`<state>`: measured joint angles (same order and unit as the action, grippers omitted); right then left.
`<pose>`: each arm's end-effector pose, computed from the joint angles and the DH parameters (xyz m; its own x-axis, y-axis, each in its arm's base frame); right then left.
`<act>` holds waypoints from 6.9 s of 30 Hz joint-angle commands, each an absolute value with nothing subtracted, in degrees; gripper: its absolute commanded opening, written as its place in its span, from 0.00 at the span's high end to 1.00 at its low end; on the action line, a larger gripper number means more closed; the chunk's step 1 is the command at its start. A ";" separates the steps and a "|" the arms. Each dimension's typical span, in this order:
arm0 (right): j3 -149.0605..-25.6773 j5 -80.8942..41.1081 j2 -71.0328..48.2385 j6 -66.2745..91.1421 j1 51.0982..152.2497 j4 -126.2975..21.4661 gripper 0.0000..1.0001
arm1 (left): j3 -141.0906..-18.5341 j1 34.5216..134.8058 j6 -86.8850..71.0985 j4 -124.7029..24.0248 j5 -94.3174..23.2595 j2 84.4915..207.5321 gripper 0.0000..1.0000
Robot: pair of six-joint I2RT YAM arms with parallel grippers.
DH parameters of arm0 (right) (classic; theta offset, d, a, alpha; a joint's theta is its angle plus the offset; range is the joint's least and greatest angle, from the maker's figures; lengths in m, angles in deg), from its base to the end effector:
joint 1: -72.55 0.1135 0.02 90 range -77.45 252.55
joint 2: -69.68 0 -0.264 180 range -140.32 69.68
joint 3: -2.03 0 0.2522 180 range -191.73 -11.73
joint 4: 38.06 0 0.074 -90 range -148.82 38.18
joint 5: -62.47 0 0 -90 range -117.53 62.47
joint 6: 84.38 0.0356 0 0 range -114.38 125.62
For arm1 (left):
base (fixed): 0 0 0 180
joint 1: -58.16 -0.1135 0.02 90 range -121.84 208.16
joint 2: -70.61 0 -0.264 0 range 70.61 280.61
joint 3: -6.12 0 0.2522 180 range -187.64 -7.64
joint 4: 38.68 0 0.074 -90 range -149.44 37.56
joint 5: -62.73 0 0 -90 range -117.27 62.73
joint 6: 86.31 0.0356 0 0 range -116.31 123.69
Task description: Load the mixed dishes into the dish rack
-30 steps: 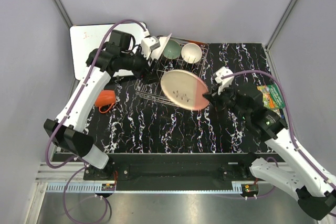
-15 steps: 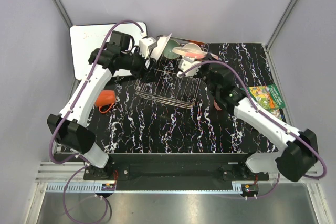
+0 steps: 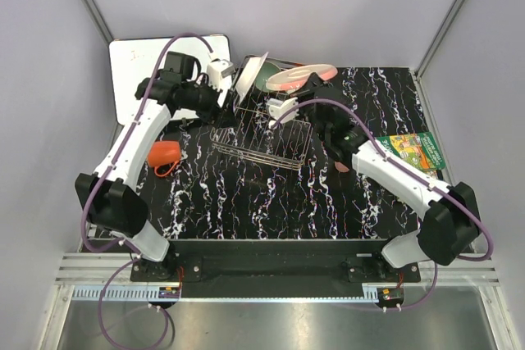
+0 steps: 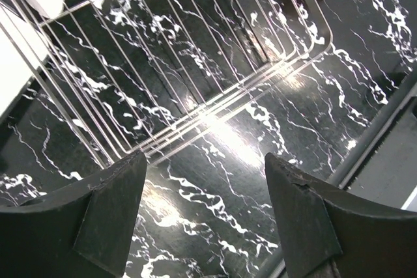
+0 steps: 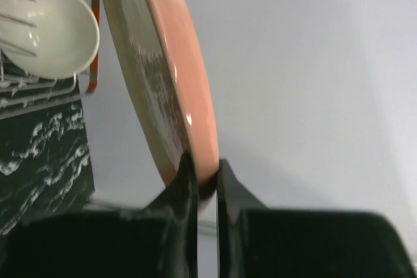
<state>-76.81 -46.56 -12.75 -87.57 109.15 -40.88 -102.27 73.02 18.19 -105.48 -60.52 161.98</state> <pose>0.2830 0.1957 0.3474 0.3080 -0.9470 0.0916 -0.0726 -0.1194 -0.9902 0.3183 -0.1046 0.3720 -0.5751 0.3692 -0.7300 0.7237 0.6456 -0.2436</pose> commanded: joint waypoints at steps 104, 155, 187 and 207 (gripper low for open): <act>-86.18 11.84 -24.53 -133.34 87.49 -45.24 1.00 | -119.09 63.26 11.16 -106.06 -68.75 193.91 0.33; -82.66 13.86 -23.48 -125.87 85.73 -41.27 1.00 | -106.70 67.48 16.69 -102.64 -43.00 177.65 0.19; -85.39 14.57 -21.29 -126.92 85.64 -42.76 1.00 | -98.53 69.68 36.10 -101.57 -55.83 182.05 0.73; -88.90 15.62 -16.63 -132.46 89.51 -53.84 1.00 | -97.02 71.87 47.28 -109.66 -51.26 179.24 0.79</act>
<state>-84.70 12.45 -21.84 -108.14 87.07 -59.09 -96.68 68.56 39.08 -100.50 -46.62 181.76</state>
